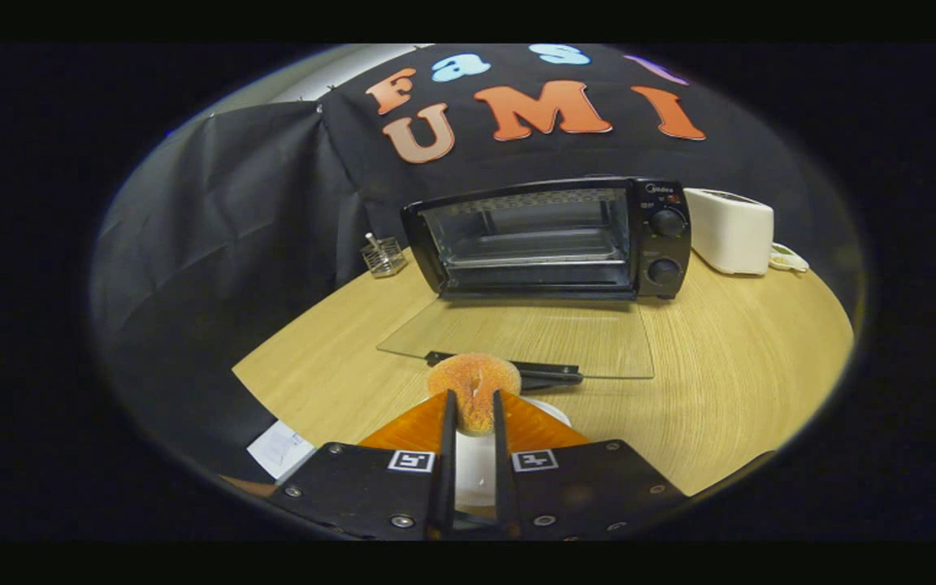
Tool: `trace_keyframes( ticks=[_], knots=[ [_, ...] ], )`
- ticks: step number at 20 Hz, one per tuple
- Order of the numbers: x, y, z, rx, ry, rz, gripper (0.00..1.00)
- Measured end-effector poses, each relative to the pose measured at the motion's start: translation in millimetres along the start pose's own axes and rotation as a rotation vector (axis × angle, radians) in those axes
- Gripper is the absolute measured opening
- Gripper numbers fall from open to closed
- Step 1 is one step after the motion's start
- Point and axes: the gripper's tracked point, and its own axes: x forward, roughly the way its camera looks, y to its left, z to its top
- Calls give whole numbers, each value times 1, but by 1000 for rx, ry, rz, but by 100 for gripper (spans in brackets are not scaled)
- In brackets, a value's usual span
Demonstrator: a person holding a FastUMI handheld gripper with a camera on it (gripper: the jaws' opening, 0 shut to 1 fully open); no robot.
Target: Open the toaster oven, put the food inside, and close the toaster oven door.
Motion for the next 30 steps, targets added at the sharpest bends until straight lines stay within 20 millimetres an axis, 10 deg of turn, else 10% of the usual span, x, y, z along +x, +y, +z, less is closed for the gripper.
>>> trace_keyframes(
  ticks=[16,30],
  knots=[
    [109,-15,133,462,-221,-25,20],
    [169,-71,165,543,-336,-228,20]
  ],
)
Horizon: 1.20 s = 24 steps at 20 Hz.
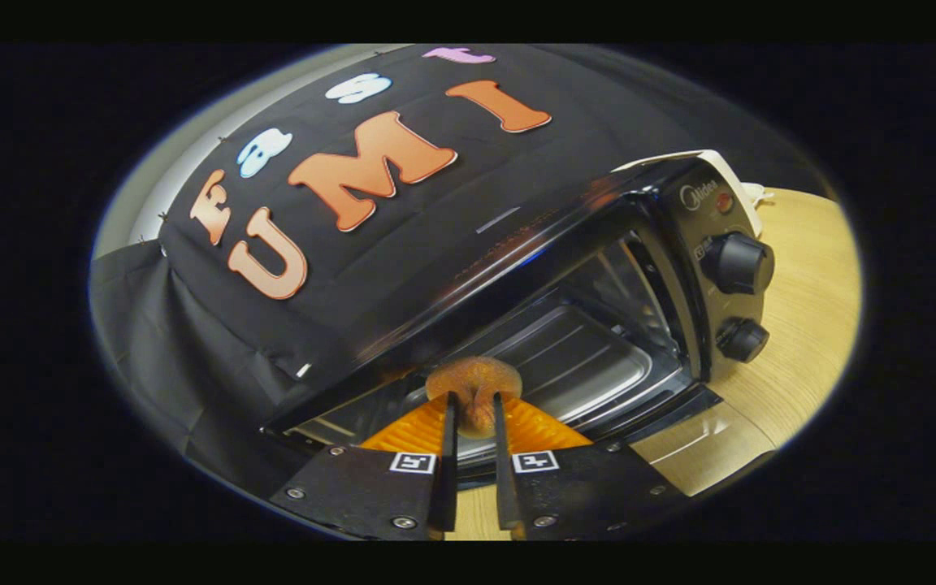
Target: Open the toaster oven, put the food inside, and close the toaster oven door.
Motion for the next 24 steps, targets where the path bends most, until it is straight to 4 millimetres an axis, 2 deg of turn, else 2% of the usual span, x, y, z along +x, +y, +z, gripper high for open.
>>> trace_keyframes(
  ticks=[2,5,12,17,20,24],
  knots=[
    [2,-4,1,-21,-6,-12,20],
    [5,-6,-11,-66,24,-22,24],
    [-7,0,-4,-129,15,-24,57],
    [-29,8,5,-123,3,9,67],
    [-47,12,-5,-94,24,49,74],
    [-85,13,-12,-111,33,96,78]
  ],
)
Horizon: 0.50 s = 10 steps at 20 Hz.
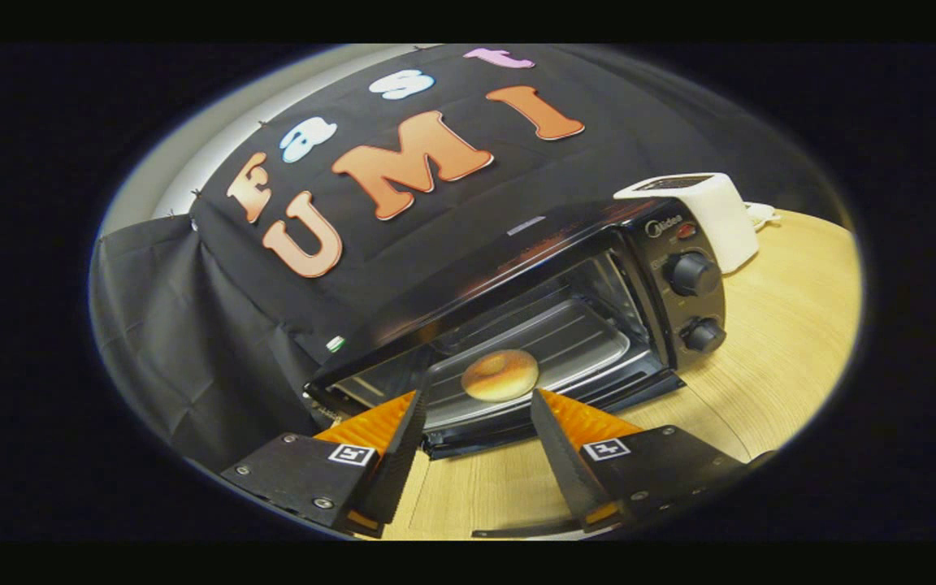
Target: Open the toaster oven, put the food inside, and close the toaster oven door.
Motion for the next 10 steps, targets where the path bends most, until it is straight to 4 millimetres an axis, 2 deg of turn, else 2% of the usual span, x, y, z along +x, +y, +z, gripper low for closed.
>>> trace_keyframes(
  ticks=[5,10],
  knots=[
    [-51,-14,-16,-146,45,-12,85],
    [-84,-43,-47,-244,150,-65,91]
  ],
)
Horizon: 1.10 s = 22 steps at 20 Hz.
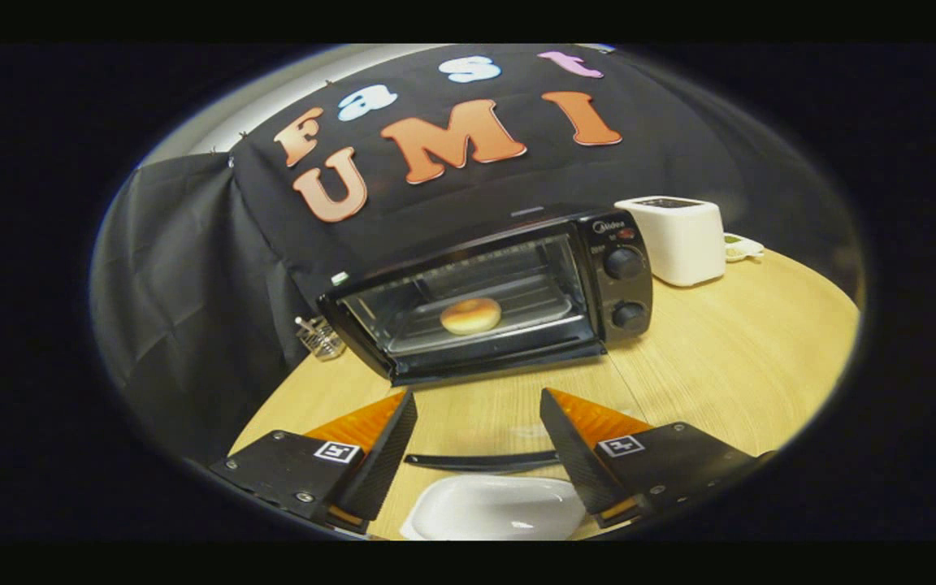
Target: Open the toaster oven, put the food inside, and close the toaster oven door.
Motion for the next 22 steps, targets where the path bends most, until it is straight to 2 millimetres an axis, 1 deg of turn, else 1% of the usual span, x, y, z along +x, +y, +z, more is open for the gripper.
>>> trace_keyframes(
  ticks=[4,7,10,13,14,17,20,22],
  knots=[
    [-17,-19,-31,-65,68,-45,92],
    [-24,-24,-46,-94,110,-53,93],
    [-22,-28,-56,-115,141,-62,92],
    [-17,-28,-70,-115,185,-58,93],
    [-15,-28,-73,-113,190,-59,93],
    [-6,-29,-71,-120,188,-80,93],
    [-3,-24,-67,-121,182,-80,92],
    [-6,-24,-66,-137,180,-92,92]
  ],
)
